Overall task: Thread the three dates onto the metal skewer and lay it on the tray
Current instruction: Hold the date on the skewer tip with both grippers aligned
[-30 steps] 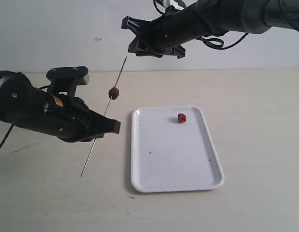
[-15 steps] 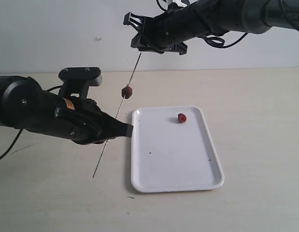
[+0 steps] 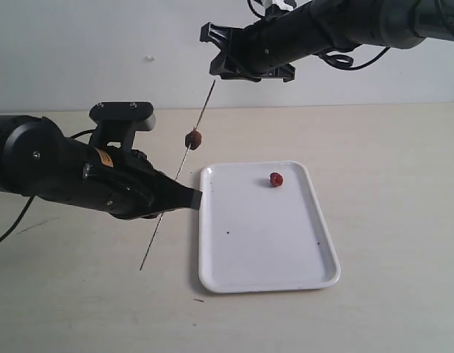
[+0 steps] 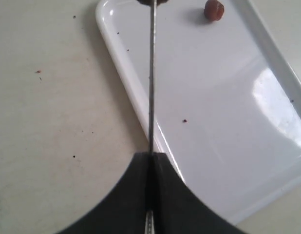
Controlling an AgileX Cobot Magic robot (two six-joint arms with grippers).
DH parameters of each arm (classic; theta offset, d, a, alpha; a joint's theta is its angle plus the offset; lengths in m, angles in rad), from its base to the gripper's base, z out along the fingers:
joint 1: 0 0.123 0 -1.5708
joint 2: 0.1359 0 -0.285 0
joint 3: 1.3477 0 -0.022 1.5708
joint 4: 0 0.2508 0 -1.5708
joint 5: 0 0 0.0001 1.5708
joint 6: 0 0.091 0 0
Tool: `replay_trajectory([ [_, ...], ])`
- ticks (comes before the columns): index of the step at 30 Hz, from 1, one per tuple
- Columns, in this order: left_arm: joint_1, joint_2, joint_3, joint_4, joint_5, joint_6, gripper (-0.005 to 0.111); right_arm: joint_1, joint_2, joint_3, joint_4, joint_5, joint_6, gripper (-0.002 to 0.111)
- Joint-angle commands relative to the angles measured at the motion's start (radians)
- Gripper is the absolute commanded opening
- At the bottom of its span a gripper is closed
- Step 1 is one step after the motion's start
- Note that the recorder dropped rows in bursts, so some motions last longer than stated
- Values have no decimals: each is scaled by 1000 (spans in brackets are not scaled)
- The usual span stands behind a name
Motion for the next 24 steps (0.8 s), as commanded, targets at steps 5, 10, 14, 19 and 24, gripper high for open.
replay_trajectory([
  [5,-1,-9,0,4,-33,5,0,-8,-4,1,5,26,-17,22],
  [10,-1,-9,0,4,-35,5,0,-8,-4,1,18,47,-17,22],
  [14,-1,-9,0,4,-31,5,0,-8,-4,1,52,41,-17,22],
  [19,-1,-9,0,4,-25,5,0,-8,-4,1,61,32,-17,22],
  [24,-1,-9,0,4,-17,5,0,-8,-4,1,61,23,-17,22],
])
